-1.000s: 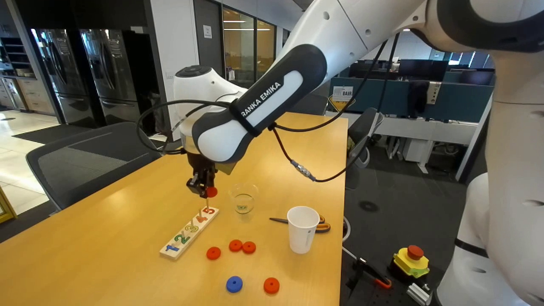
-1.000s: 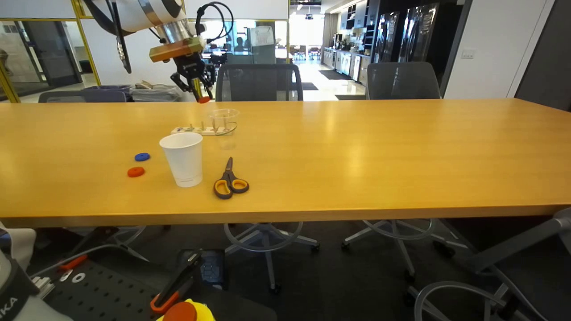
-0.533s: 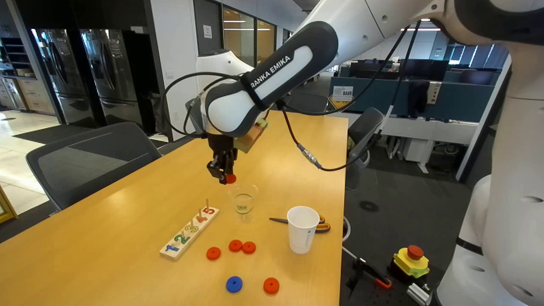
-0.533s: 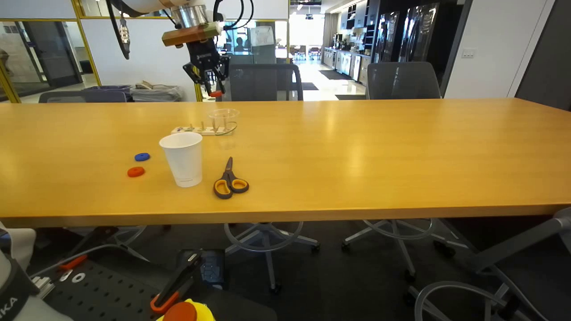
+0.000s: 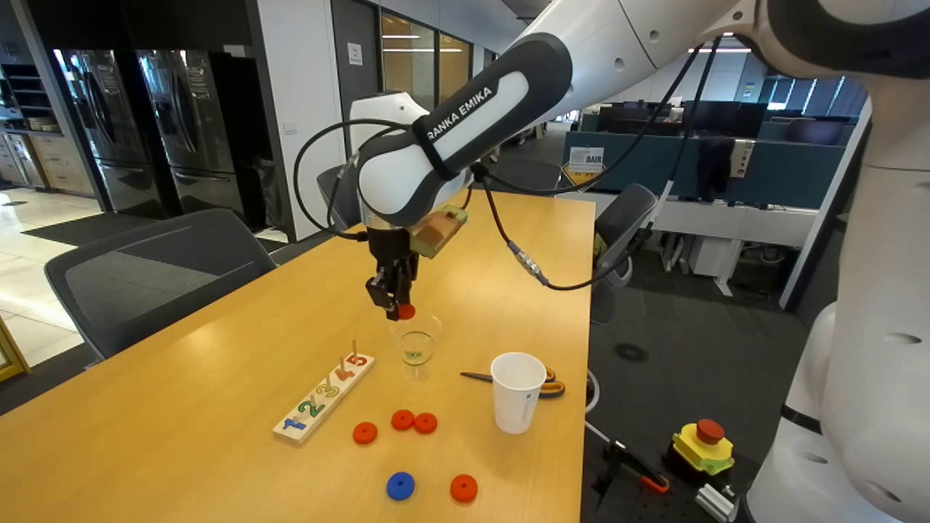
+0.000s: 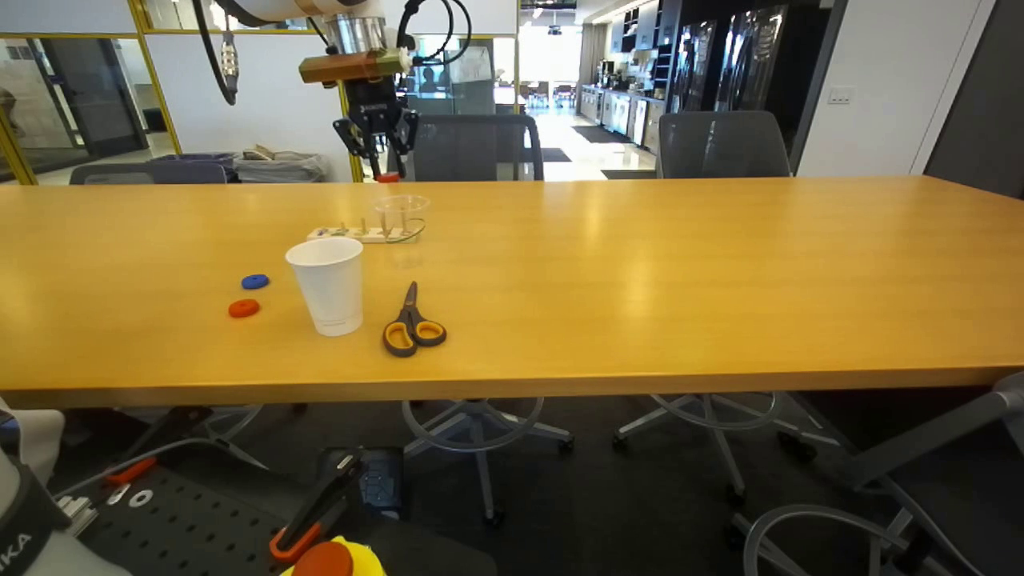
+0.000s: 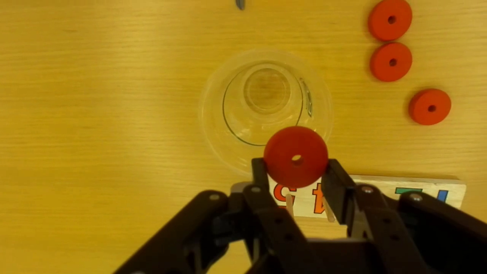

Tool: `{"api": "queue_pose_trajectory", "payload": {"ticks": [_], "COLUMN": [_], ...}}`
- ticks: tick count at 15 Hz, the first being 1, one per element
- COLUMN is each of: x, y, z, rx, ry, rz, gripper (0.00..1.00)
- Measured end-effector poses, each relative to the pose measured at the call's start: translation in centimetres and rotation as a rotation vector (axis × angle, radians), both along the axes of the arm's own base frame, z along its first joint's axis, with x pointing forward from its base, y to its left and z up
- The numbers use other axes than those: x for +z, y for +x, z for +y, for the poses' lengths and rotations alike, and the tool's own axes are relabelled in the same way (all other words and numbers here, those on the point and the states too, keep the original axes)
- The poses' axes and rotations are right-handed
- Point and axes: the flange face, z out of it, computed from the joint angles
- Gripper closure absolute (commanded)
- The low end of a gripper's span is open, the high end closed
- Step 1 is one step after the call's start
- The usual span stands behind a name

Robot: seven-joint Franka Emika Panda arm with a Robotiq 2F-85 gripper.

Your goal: Put the orange circles into the transparent cup then the blue circles into the white cup.

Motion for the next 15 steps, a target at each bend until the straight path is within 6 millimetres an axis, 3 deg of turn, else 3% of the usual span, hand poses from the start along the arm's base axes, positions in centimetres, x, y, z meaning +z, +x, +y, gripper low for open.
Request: {"api": "queue_pose_trajectory", "payload": {"ticks": [4,5,6,8,12,15], "x": [-0.4,-0.6,-0.8,-1.1,-1.5,-1.4], "y": [0.1,0.2,0.2,0.3,0.4,0.4], "z": [-0.8,-1.0,-1.2,-1.5,-1.9,-1.7], "rx": [-0.023,-0.029,-0.033,-0.041,-0.048,-0.031], "ry": [0.011,0.014,0.015,0.017,0.016,0.018], "rz": [0.013,0.017,0.020,0.025,0.032,0.032], "gripper": [0.82,0.64,0.34,0.27,0.00,0.00]}}
